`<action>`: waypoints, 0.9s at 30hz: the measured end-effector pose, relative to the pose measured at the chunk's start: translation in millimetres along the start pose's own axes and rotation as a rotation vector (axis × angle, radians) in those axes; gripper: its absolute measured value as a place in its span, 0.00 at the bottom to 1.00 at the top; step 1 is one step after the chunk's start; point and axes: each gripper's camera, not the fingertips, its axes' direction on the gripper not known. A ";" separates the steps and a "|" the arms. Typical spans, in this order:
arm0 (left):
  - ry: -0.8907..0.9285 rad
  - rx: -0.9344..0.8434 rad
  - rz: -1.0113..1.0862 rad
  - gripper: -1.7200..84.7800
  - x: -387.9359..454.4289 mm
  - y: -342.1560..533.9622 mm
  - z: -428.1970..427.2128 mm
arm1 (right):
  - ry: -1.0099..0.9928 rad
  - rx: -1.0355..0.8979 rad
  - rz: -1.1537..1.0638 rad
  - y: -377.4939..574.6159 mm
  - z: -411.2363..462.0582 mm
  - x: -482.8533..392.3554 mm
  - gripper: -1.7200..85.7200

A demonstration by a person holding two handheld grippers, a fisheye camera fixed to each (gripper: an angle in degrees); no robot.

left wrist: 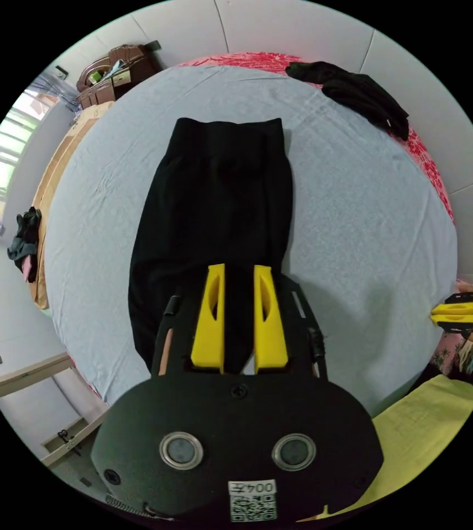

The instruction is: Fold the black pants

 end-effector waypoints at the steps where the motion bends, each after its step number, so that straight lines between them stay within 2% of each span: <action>1: -0.004 0.009 -0.004 0.06 -2.1 1.4 -2.9 | 0.006 -0.003 0.000 0.5 0.0 1.1 0.06; 4: 0.089 0.053 -0.045 0.03 -23.1 12.4 -23.4 | 0.027 -0.018 -0.010 0.3 -0.1 3.3 0.06; 9: 0.250 0.264 -0.218 0.02 -77.6 83.5 -105.7 | 0.027 -0.035 -0.041 1.0 -0.4 11.0 0.06; 14: 0.138 0.393 -0.305 0.02 -97.8 202.0 -185.9 | -0.003 -0.030 -0.039 4.4 -0.8 23.6 0.06; 17: 0.156 0.409 -0.457 0.02 -117.1 288.6 -199.3 | -0.004 -0.022 -0.043 6.5 -0.7 27.8 0.06; 21: 0.172 0.281 -0.643 0.02 -134.9 386.4 -159.7 | -0.005 -0.019 -0.044 7.6 -0.2 32.4 0.06; 24: 0.220 0.262 -0.693 0.02 -138.3 431.8 -145.1 | -0.005 -0.020 -0.047 7.7 0.6 35.5 0.06; 27: 0.117 0.330 -0.642 0.02 -125.4 456.4 -172.3 | 0.016 -0.009 -0.068 8.8 1.6 34.9 0.06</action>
